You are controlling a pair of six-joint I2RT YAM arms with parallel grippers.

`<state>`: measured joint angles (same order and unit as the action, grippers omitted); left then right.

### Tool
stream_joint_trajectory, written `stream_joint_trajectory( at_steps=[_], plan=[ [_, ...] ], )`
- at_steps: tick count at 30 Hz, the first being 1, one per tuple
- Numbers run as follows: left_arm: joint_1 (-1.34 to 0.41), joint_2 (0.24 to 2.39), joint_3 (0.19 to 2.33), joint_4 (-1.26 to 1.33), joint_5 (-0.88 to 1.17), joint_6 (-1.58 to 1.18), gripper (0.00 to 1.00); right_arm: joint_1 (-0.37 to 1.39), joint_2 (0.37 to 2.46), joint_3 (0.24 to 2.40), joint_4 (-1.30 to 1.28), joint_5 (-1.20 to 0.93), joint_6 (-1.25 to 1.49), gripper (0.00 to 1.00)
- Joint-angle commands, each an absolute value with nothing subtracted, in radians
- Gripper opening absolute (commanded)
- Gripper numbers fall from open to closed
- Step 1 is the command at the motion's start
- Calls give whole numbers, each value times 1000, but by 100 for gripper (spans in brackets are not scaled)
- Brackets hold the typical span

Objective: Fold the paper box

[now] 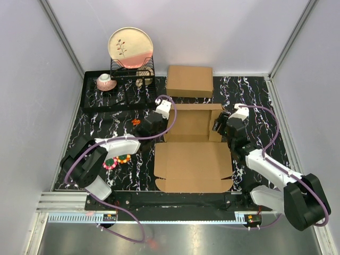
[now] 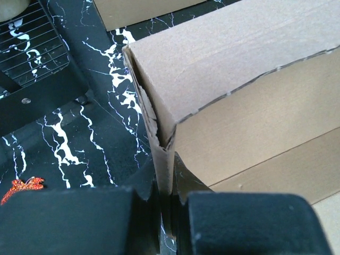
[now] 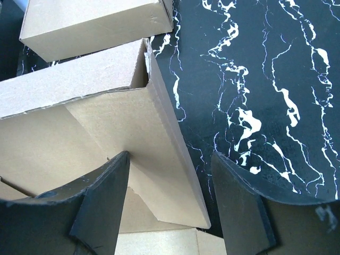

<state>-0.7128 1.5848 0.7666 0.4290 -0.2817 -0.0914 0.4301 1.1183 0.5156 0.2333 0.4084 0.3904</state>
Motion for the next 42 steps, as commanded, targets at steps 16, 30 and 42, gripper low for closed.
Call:
stream_joint_trajectory(
  at_steps=[16,30,42],
  plan=[
    [-703,1647,905,273,17,45,0,428,1251,489,319,299,368,68],
    [-704,1667,911,249,-60,23,0,428,1175,492,238,330,410,67],
    [-706,1632,900,238,-89,3,0,428,1180,515,155,373,406,14]
  ],
)
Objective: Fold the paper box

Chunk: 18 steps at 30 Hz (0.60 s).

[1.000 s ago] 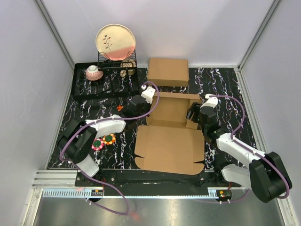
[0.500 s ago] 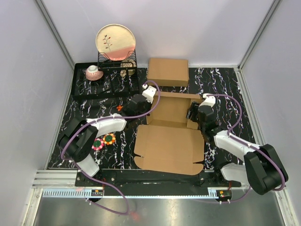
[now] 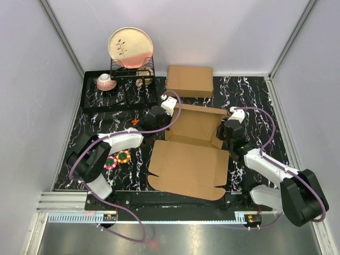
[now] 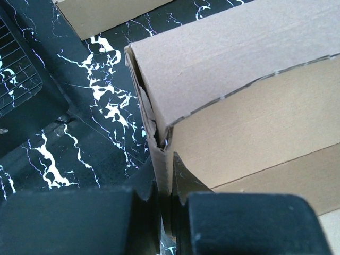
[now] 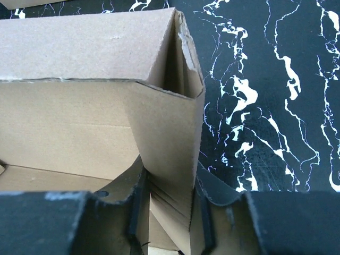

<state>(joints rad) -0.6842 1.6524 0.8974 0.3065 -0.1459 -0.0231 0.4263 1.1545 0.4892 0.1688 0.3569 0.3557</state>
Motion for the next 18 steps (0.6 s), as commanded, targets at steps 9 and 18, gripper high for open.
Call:
stream_joint_trajectory(
  at_steps=[9,18],
  plan=[
    [-709,1575,876,235,-104,-84,0,428,1241,587,66,446,419,0],
    [-716,1591,902,176,-199,-94,0,428,1144,603,8,345,431,67]
  ],
)
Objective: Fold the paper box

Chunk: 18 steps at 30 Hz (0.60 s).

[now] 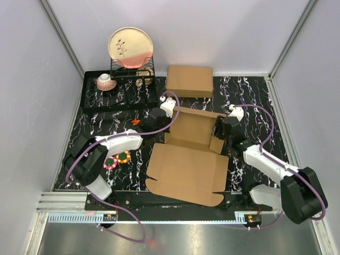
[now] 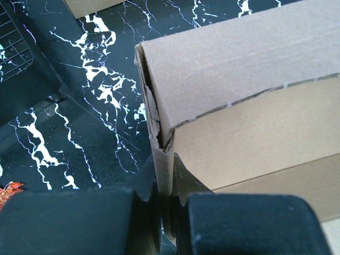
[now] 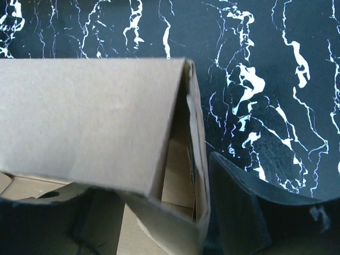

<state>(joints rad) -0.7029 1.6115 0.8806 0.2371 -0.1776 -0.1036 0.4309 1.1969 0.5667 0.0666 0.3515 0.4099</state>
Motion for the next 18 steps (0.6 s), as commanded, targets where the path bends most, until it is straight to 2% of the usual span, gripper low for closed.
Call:
stream_joint_trajectory(
  at_steps=[1,7,18],
  plan=[
    [-716,1597,910,154,-210,-95,0,428,1137,613,-26,338,431,70],
    [-716,1620,925,120,-250,-86,0,428,1054,620,-101,279,433,75],
    [-716,1644,951,52,-331,-115,0,428,868,675,-215,146,423,92]
  ],
)
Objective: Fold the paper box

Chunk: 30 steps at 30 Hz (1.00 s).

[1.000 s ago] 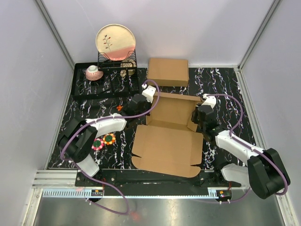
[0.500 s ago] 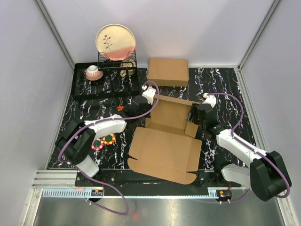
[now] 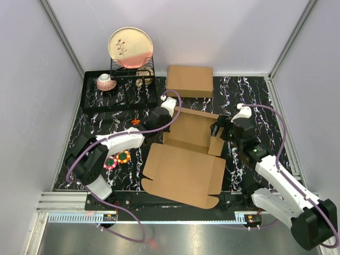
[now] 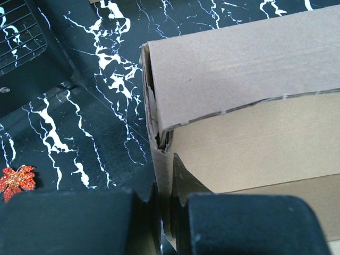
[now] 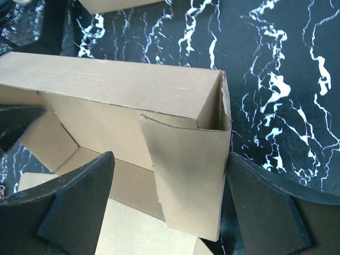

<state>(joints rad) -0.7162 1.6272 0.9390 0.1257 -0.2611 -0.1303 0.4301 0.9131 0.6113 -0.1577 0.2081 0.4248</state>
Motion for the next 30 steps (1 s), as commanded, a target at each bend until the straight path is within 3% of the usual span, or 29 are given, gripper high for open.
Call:
stream_joint_trajectory(
  at_steps=[1,13,21,27,30],
  plan=[
    [-716,1643,951,57,-334,-114,0,428,859,680,-221,144,423,93],
    [-690,1641,954,78,-318,-77,0,428,650,453,-207,203,486,88],
    [-690,1632,937,95,-308,-94,0,428,759,423,-126,216,494,82],
    [-690,1612,927,103,-304,-91,0,428,862,429,-20,218,495,67],
    [-690,1605,927,104,-299,-92,0,428,914,445,-8,218,489,65]
  ],
)
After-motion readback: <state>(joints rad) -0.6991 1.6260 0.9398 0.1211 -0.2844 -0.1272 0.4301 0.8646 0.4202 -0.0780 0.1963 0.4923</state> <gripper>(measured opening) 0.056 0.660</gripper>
